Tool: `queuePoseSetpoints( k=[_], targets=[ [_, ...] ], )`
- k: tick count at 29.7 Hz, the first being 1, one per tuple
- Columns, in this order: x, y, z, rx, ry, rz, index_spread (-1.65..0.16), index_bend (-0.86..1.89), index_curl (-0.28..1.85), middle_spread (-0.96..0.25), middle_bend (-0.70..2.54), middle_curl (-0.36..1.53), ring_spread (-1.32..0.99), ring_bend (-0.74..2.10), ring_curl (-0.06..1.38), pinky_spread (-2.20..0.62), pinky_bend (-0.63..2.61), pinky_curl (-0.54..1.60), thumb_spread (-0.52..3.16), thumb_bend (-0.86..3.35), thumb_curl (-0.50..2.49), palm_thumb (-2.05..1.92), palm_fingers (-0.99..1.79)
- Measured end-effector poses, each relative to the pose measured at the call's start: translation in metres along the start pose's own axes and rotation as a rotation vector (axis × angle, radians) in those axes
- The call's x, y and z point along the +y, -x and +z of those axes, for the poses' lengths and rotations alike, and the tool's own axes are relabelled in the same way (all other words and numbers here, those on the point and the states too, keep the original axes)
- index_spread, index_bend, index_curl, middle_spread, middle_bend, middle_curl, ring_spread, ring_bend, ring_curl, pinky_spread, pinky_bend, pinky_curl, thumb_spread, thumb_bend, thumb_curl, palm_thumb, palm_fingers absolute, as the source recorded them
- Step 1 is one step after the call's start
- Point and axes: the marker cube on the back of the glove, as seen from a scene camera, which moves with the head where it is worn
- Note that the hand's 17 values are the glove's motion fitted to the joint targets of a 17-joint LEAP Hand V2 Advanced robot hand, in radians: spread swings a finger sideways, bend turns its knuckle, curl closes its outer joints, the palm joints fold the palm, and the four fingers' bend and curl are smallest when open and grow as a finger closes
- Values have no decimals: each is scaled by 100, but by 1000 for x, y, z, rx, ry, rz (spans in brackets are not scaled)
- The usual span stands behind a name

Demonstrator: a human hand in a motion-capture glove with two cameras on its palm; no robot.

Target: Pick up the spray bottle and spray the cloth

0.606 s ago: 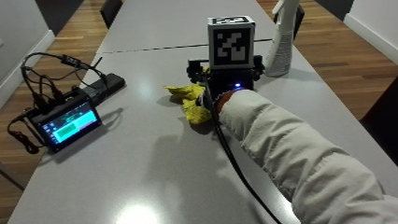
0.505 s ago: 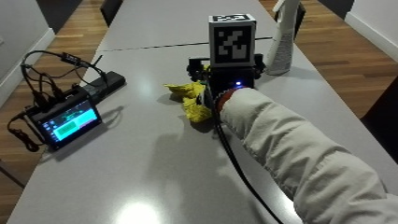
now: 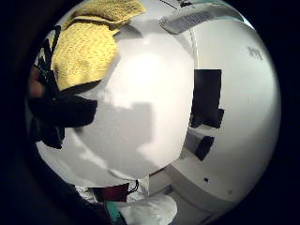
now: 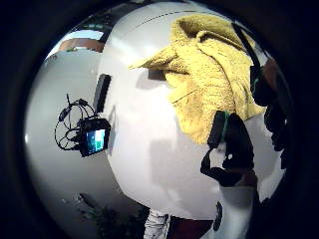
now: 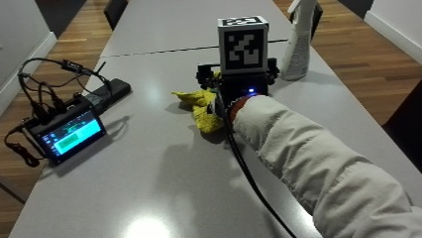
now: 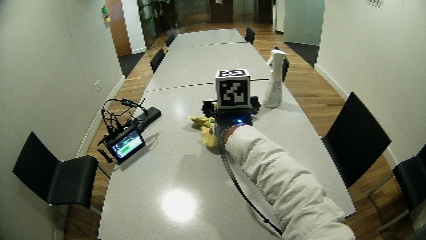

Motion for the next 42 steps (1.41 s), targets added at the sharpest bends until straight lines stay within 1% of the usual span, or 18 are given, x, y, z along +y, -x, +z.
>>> queuePoseSetpoints(
  k=[3,6,7,9,12,14,16,19,21,23,25,28,31,32,34,36,39,42],
  targets=[
    [8,-1,-5,-90,-3,-41,-18,14,22,-6,48,34,-11,76,39,-22,82,40,90,36,33,76,118],
    [19,-10,-12,-265,-17,-94,-19,14,23,-6,43,34,-11,72,39,-22,84,42,92,33,35,76,107],
    [22,-15,-15,-327,-29,-107,-20,14,24,-6,39,34,-10,68,38,-22,83,42,93,32,35,76,99],
    [32,-34,-20,-516,-72,-154,-21,16,26,-6,39,35,-9,64,39,-20,75,41,95,31,36,77,88],
    [47,-80,-28,-937,-192,-250,-22,17,28,-6,39,37,-8,59,39,-17,67,41,97,31,38,81,78],
    [48,-104,-30,-1101,-267,-258,-23,18,29,-6,38,37,-8,55,38,-15,63,40,97,31,39,84,74],
    [43,-123,-30,-1179,-331,-230,-25,19,30,-6,39,38,-8,53,38,-13,54,38,97,32,41,89,69],
    [22,-168,-20,-1251,-470,-122,-26,22,33,-6,41,40,-8,49,37,-8,37,34,97,33,42,94,57],
    [4,-199,-12,-1244,-556,-37,-28,25,36,-5,43,41,-8,44,37,-1,20,31,96,31,43,95,35],
    [-12,-222,-9,-1213,-594,31,-30,21,36,-5,44,42,-9,39,36,2,15,29,93,28,43,95,20],
    [-23,-238,-10,-1201,-595,72,-31,18,35,-4,43,42,-9,38,36,4,15,28,91,25,43,95,15],
    [-27,-259,-10,-1224,-590,118,-34,10,31,-4,45,41,-9,42,35,6,13,24,86,21,44,95,19],
    [-24,-285,-7,-1248,-610,179,-35,6,26,-5,55,43,-11,51,34,6,11,21,84,19,45,98,33],
    [-22,-293,-5,-1258,-621,198,-34,10,27,-7,62,45,-12,54,35,6,9,20,83,20,45,101,46],
    [-16,-307,-3,-1291,-651,226,-32,27,32,-10,56,43,-13,58,34,4,12,19,79,21,47,106,71],
    [-12,-320,-4,-1331,-695,238,-31,29,33,-12,50,43,-15,57,34,-1,25,23,71,21,50,111,84],
    [-9,-329,-13,-1355,-767,251,-30,27,36,-13,48,44,-16,57,37,-8,31,27,61,18,51,112,94],
    [-8,-330,-20,-1357,-819,267,-29,25,39,-14,47,45,-16,57,40,-11,31,30,54,16,53,115,96]
  ],
)
